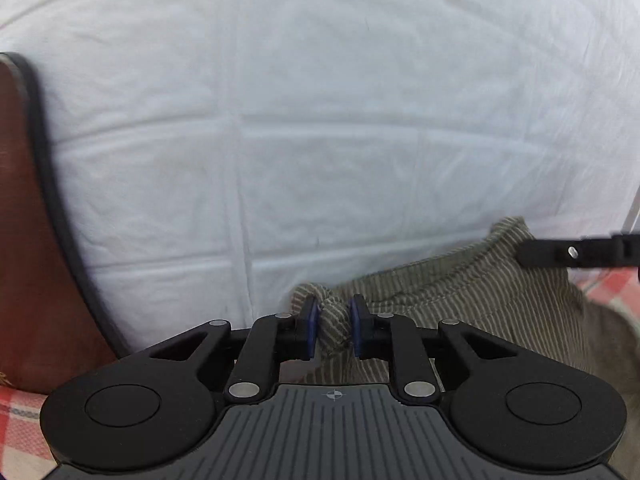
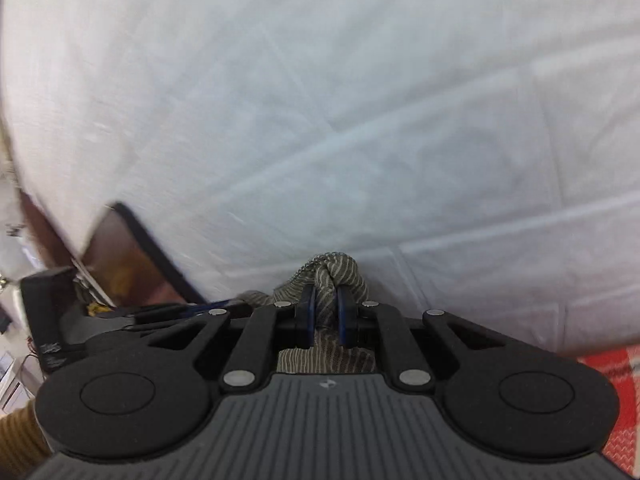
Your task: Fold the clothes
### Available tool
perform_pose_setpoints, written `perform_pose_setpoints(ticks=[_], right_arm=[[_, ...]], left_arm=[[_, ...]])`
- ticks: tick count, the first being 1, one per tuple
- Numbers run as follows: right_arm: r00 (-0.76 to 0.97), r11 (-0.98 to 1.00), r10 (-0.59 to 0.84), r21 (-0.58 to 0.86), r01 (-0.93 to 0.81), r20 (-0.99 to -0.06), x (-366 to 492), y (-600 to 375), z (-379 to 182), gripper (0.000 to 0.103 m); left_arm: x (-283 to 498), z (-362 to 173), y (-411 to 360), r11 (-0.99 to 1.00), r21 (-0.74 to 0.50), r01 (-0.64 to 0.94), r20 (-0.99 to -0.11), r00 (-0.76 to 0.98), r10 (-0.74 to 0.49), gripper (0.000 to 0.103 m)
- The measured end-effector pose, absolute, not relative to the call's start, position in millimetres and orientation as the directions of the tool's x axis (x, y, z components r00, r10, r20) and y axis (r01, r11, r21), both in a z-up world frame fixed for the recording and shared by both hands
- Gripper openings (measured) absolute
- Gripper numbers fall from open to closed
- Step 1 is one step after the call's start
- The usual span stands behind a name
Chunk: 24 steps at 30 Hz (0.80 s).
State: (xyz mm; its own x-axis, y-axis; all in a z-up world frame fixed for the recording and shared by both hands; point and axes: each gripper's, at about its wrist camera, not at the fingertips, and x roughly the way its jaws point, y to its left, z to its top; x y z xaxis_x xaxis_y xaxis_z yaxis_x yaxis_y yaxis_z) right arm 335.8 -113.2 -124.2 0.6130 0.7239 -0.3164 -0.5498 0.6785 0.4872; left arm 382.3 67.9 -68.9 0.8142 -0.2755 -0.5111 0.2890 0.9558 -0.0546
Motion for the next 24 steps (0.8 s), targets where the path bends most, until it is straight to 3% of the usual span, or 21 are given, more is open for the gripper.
perform_pose_setpoints(ticks=[1,3,4,7,8,11,15,18,24], right_arm=[[0.619,0.705,0.703,0.458,-0.542,-0.35,334.1,-111.6,-128.3,0.012],[0.63,0.765,0.643,0.396,-0.508,-0.436,333.3,-106.6,-138.9,0.012],[0.644,0.806,0.592,0.364,-0.467,-0.485,338.5,-103.7,-147.0,0.012],[0.662,0.874,0.485,0.353,-0.335,-0.572,356.6,-105.6,-167.2,0.014],[0.662,0.882,0.465,0.368,-0.293,-0.588,362.3,-108.7,-172.5,0.02],[0.661,0.849,0.505,0.457,-0.265,-0.555,361.9,-124.9,-161.9,0.042],[0.685,0.852,0.512,0.408,-0.328,-0.518,351.3,-141.4,-132.1,0.043],[0.678,0.872,0.48,0.383,-0.304,-0.556,353.2,-160.6,-127.0,0.05],[0.626,0.892,0.45,0.357,-0.278,-0.637,341.8,-191.4,-143.4,0.051]], left_arm=[[383.3,-71.5,66.7,0.963,-0.02,0.269,-0.52,0.82,-0.24,0.031],[390.4,-84.5,60.5,0.972,0.092,0.217,-0.555,0.821,-0.13,0.036],[394.4,-91.7,57.2,0.97,0.152,0.191,-0.569,0.819,-0.072,0.047],[402.9,-106.6,56.6,0.964,0.223,0.143,-0.599,0.801,0.02,0.052],[404.1,-107.6,59.1,0.967,0.217,0.131,-0.61,0.792,0.029,0.052],[396.9,-96.3,73.8,0.973,0.156,0.169,-0.624,0.78,-0.035,0.06],[380.6,-76.5,98.1,0.963,0.142,0.228,-0.626,0.774,-0.091,0.07],[369.3,-69.3,114.0,0.951,0.092,0.296,-0.658,0.735,-0.165,0.076],[363.6,-83.4,106.4,0.915,0.124,0.383,-0.722,0.667,-0.182,0.077]])
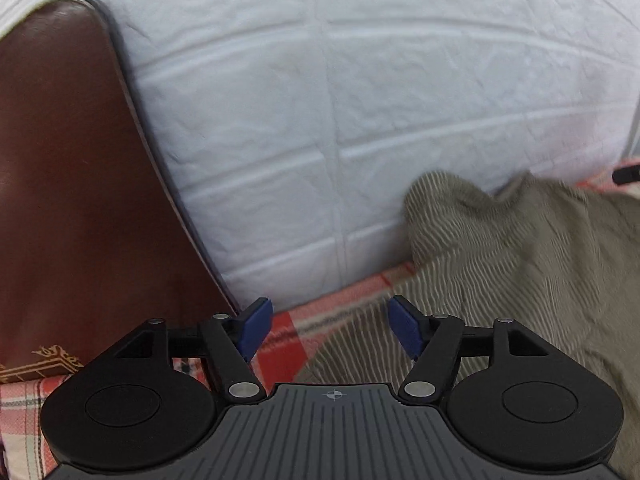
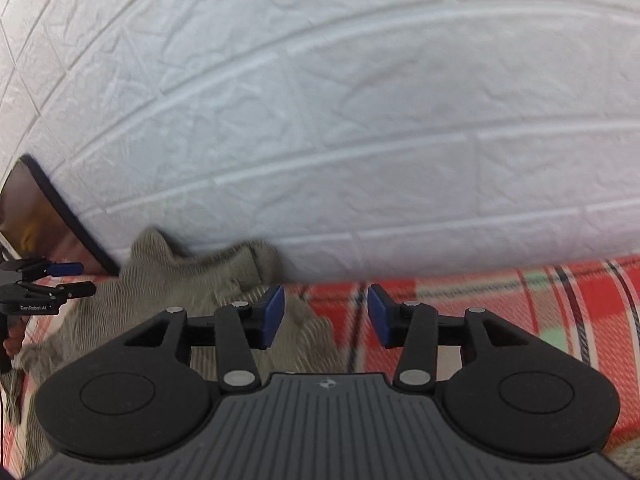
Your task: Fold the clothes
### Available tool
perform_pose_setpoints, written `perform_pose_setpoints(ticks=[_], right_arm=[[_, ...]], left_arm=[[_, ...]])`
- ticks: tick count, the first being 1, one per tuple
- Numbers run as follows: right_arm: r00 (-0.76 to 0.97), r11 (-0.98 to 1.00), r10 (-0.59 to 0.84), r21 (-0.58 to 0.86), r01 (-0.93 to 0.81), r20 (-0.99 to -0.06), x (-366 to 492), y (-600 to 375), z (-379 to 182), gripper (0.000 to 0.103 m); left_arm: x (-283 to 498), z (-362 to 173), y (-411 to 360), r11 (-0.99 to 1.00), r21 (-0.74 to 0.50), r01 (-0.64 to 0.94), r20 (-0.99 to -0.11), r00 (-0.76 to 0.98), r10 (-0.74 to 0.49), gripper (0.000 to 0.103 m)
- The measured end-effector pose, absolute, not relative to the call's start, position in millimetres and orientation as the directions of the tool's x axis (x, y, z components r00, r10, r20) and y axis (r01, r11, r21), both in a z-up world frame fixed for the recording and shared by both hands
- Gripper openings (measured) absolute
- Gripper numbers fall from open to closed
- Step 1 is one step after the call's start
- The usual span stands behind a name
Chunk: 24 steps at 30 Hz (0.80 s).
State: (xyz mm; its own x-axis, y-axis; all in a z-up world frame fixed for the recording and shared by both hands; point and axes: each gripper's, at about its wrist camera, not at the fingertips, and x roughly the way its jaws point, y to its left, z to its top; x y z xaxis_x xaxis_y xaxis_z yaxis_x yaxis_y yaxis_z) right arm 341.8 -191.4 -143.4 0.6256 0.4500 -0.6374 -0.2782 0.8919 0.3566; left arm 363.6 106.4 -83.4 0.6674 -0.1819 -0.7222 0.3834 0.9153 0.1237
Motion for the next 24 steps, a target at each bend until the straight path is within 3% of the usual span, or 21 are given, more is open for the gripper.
perform_pose_setpoints(ticks=[4,6,7,8,9,10,11,14,17,22,24], right_arm=[[0.593,0.884,0.465,0.384,-0.268,-0.657,337.0,-203.5,-149.1,0.052],[0.58,0.883,0.469,0.37,-0.289,-0.666,338.4,-194.8,-151.2,0.052],[0.574,0.883,0.47,0.361,-0.301,-0.67,339.2,-189.8,-152.3,0.052],[0.568,0.882,0.471,0.352,-0.313,-0.675,340.0,-184.8,-153.5,0.051],[0.556,0.884,0.467,0.343,-0.319,-0.687,341.2,-182.2,-154.8,0.048],[0.542,0.885,0.464,0.339,-0.319,-0.701,343.2,-178.4,-157.8,0.04],[0.521,0.881,0.469,0.342,-0.326,-0.713,344.1,-176.8,-160.3,0.008],[0.556,0.875,0.477,0.312,-0.37,-0.68,338.3,-173.9,-156.9,0.005],[0.557,0.905,0.426,0.336,-0.261,-0.713,350.5,-189.5,-167.9,0.005],[0.58,0.911,0.413,0.323,-0.257,-0.702,348.1,-187.9,-169.3,0.005],[0.579,0.909,0.417,0.342,-0.239,-0.701,349.2,-191.7,-168.8,0.006]], left_arm=[[366.5,-96.6,99.4,0.917,0.143,0.373,-0.745,0.65,-0.149,0.077],[369.4,-102.1,99.1,0.921,0.143,0.362,-0.75,0.647,-0.137,0.07],[369.1,-103.3,99.2,0.923,0.143,0.356,-0.752,0.646,-0.132,0.049],[368.7,-105.2,99.3,0.926,0.149,0.347,-0.755,0.645,-0.12,0.016],[368.5,-107.5,99.2,0.928,0.159,0.336,-0.758,0.644,-0.102,0.001],[367.3,-108.9,99.4,0.929,0.174,0.326,-0.756,0.649,-0.087,0.0],[364.8,-109.0,100.5,0.928,0.189,0.32,-0.745,0.662,-0.076,0.0],[362.0,-110.1,108.4,0.933,0.224,0.28,-0.716,0.697,-0.038,0.0],[367.0,-112.4,121.0,0.955,0.174,0.24,-0.722,0.69,-0.042,0.0],[373.9,-118.7,112.3,0.95,0.236,0.205,-0.706,0.708,0.022,0.0],[377.0,-116.5,116.1,0.958,0.243,0.153,-0.697,0.715,0.062,0.015]])
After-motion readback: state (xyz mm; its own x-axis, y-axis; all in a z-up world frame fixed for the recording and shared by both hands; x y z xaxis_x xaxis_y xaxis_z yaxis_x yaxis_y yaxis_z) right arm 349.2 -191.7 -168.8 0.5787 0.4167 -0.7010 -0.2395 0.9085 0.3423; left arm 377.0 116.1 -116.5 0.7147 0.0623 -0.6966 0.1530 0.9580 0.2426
